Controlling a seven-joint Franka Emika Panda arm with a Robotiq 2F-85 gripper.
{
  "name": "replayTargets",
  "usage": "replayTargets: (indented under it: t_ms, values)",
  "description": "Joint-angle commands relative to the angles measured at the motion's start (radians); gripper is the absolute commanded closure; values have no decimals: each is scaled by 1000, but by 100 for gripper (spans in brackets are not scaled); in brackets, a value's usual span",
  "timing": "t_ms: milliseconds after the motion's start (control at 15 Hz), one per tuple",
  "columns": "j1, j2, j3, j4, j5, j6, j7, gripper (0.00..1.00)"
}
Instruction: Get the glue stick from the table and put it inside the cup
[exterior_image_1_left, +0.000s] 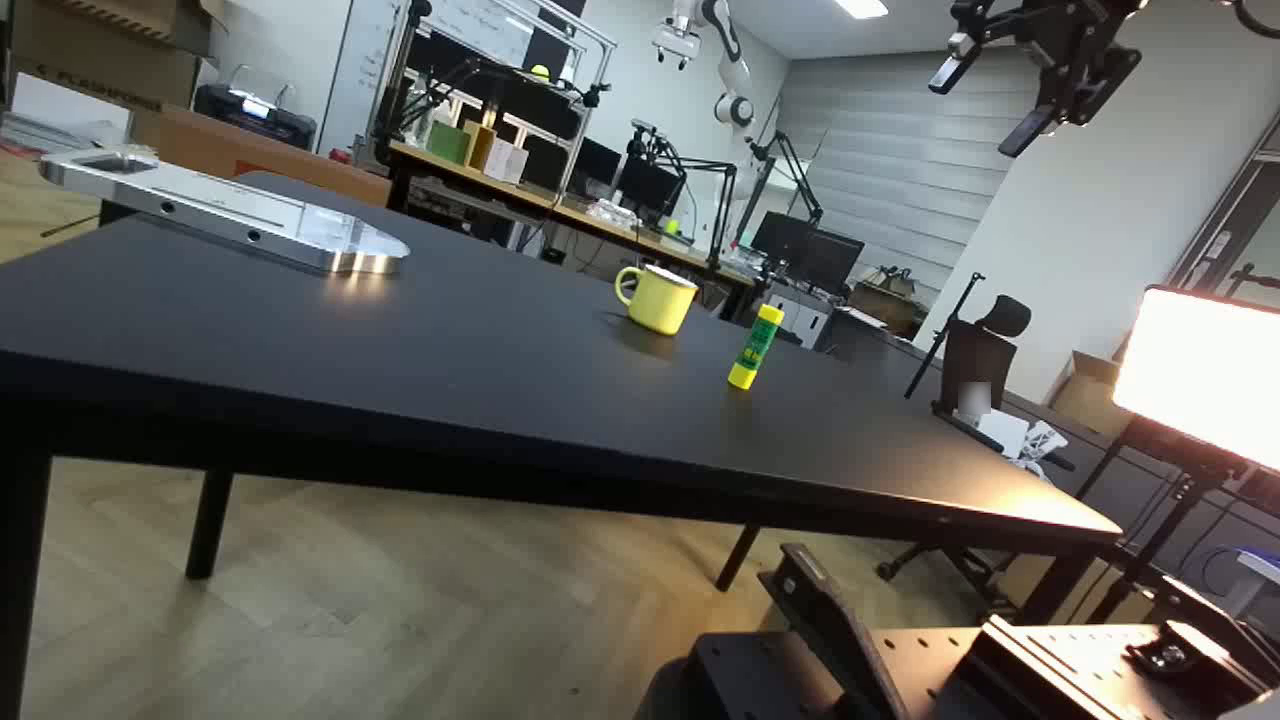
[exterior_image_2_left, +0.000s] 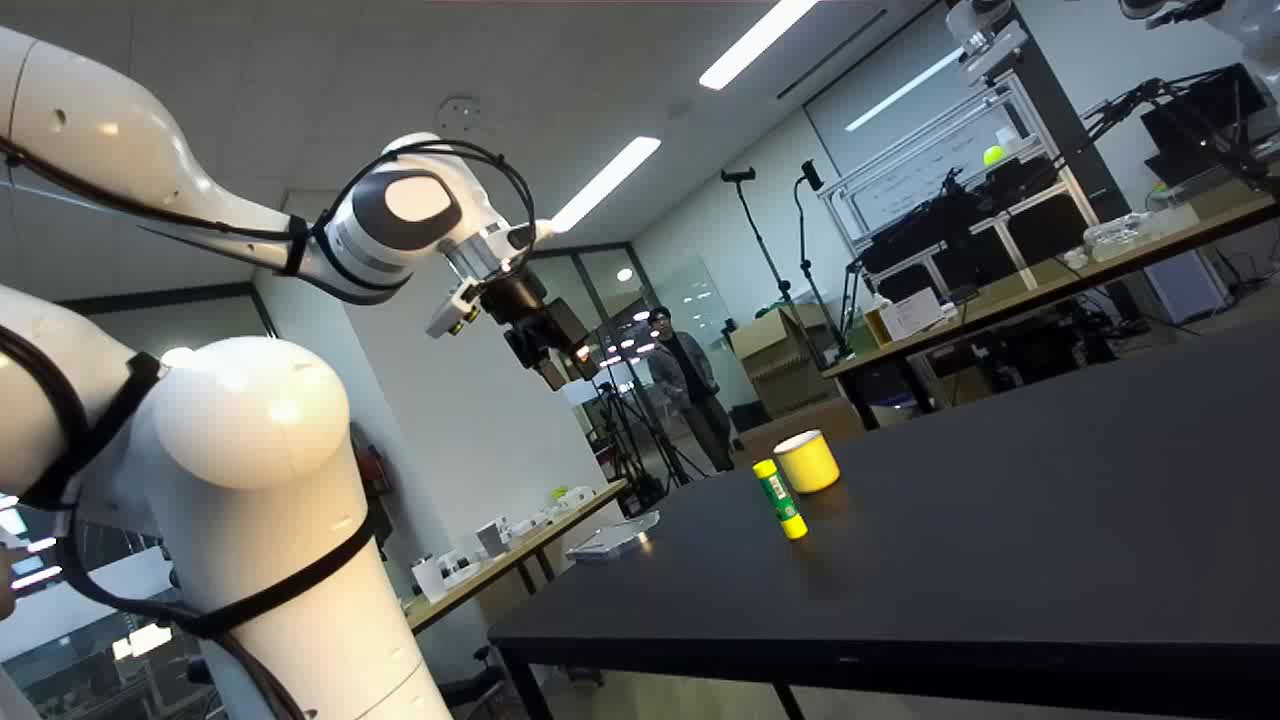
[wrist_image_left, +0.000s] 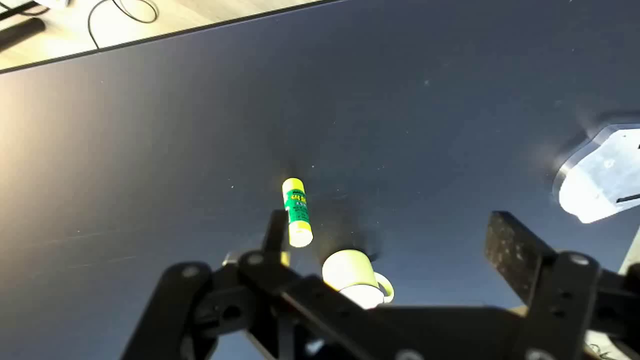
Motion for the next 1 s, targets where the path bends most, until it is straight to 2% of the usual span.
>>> replayTargets:
  t_ms: [0, 733, 933]
  values:
    - [2, 1, -3, 1, -3, -2, 2, 0]
    - [2, 1, -3, 1, -3, -2, 2, 0]
    - [-1, 129, -5, 33, -13, 91, -33, 0]
